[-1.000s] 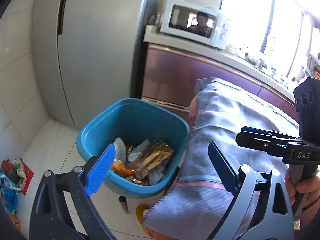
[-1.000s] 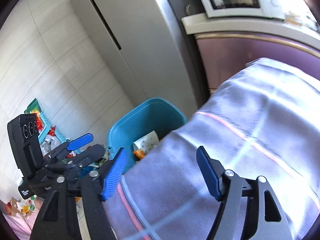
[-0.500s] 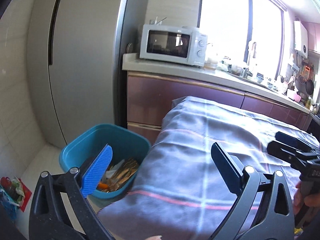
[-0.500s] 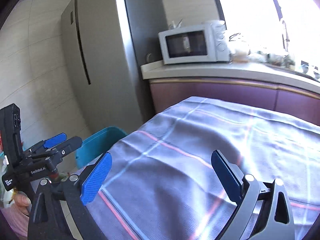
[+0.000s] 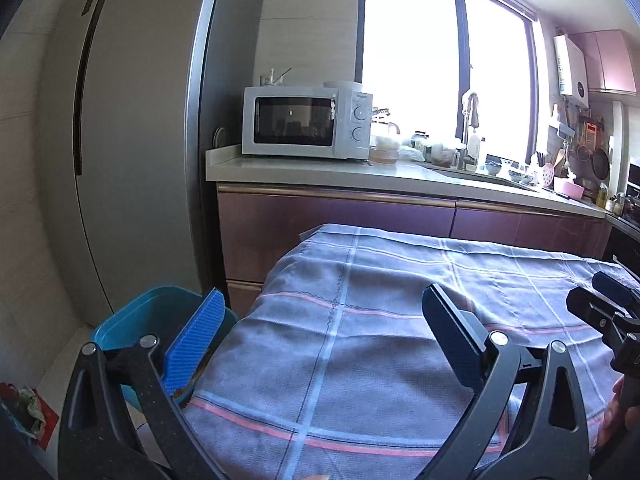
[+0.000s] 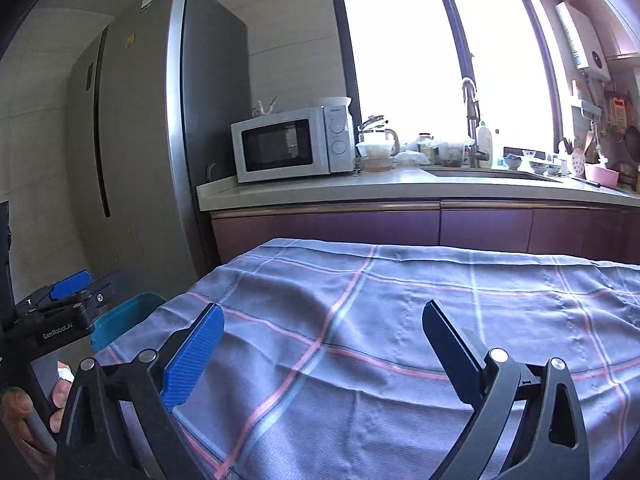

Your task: Collect trash

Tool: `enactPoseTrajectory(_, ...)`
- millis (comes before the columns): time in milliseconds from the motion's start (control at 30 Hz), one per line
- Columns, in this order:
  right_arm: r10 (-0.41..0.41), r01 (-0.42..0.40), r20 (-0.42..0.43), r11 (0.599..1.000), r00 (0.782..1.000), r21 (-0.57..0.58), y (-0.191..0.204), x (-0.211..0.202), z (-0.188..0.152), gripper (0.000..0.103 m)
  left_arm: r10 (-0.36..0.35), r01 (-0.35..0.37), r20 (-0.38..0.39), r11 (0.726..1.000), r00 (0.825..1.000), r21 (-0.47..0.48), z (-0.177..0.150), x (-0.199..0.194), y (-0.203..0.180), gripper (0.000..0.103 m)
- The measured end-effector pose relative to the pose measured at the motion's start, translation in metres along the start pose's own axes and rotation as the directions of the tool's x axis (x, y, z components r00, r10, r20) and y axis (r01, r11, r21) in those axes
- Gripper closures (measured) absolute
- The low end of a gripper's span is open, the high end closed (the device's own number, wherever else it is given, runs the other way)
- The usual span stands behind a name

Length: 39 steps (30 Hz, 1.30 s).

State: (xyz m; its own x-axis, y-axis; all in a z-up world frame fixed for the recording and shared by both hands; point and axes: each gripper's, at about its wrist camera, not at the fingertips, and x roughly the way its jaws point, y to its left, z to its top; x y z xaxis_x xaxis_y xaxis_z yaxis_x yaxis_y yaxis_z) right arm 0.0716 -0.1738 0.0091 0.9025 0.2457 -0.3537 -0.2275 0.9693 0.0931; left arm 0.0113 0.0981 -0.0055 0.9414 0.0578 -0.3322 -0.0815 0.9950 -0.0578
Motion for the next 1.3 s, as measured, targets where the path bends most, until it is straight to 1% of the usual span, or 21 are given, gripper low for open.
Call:
enactPoseTrajectory(133,-0.035,0.034,0.016,0.999,0.999,0.018,-0.013,-0.011,-0.004,0.007,-0.025,0.025,0.013,1.0,1.0,0.008,-0.002,-0.006,-0.015,0.006)
enactPoseTrajectory(367,-0.099,0.098,0.064,0.995,0.993,0.019,-0.023,-0.028,-0.007,0.007,-0.041,0.039,0.045,0.998,0.998,0.043,-0.003,-0.016,-0.035,0.006)
enactPoseTrajectory(900,-0.136,0.132,0.106,0.99,0.985,0.048,-0.039,-0.052,-0.009,0.007,-0.055,0.049,0.09,0.996,0.994,0.075,-0.004,-0.03,-0.052,0.006)
enactPoseTrajectory(1300,-0.146,0.14,0.11,0.988,0.983,0.059,-0.045,-0.056,-0.009,0.007,-0.056,0.048,0.104,0.995,0.993,0.082,-0.005,-0.036,-0.056,0.006)
